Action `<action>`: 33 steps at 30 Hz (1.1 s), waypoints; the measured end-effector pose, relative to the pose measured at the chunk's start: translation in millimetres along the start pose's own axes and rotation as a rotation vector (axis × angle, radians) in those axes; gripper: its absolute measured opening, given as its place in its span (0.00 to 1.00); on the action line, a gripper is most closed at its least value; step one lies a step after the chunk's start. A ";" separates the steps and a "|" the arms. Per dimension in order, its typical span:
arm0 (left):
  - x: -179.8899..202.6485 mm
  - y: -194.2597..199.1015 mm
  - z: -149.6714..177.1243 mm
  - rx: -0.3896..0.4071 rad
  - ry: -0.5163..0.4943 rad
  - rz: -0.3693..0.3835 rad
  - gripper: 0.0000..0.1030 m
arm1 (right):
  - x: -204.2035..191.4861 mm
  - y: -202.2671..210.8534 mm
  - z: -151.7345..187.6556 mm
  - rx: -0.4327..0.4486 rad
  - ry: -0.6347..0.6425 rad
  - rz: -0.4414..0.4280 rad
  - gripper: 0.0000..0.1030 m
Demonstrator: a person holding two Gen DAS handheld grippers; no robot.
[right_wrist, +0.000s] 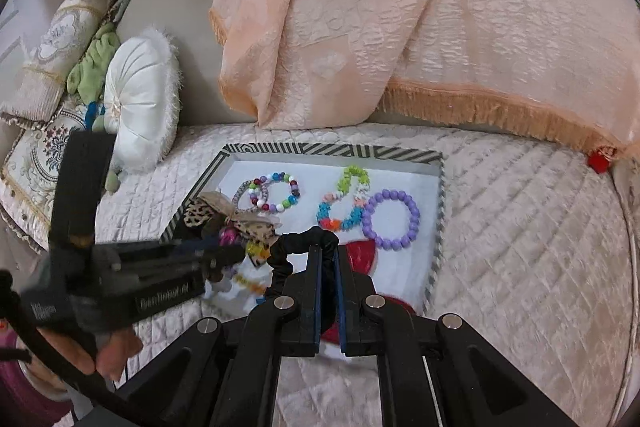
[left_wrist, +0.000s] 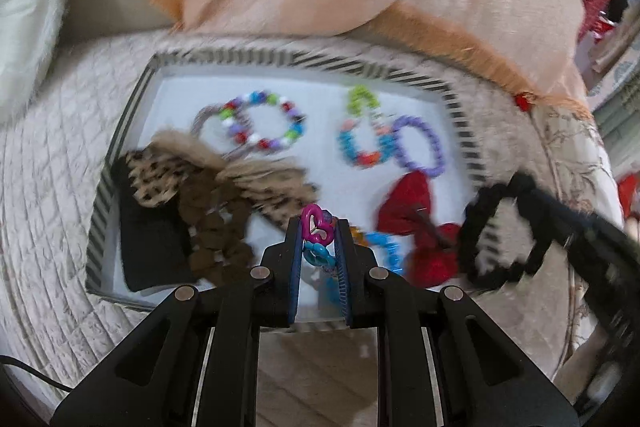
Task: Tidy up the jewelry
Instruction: 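Carry the clips and black scrunchie into the tray and open both tools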
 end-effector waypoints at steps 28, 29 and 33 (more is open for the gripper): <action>-28.8 -26.2 8.0 0.012 -0.001 -0.037 0.16 | 45.2 -147.4 -52.7 -0.103 -0.081 0.081 0.08; -29.1 -27.1 8.2 0.008 -0.003 -0.040 0.17 | 44.3 -144.1 -52.8 -0.096 -0.085 0.076 0.11; -27.3 -25.2 12.3 -0.006 -0.003 -0.041 0.35 | 40.8 -126.7 -49.8 -0.077 -0.095 0.066 0.29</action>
Point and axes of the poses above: each gripper's, at about its wrist camera, not at the fingertips, and y roughly against the way its jaws point, x to its right, z to its underside, the point moved 9 cm from there along -y, roughly the way its jaws point, and after that the axes turned 13 degrees about -z, right-handed, at the moved point
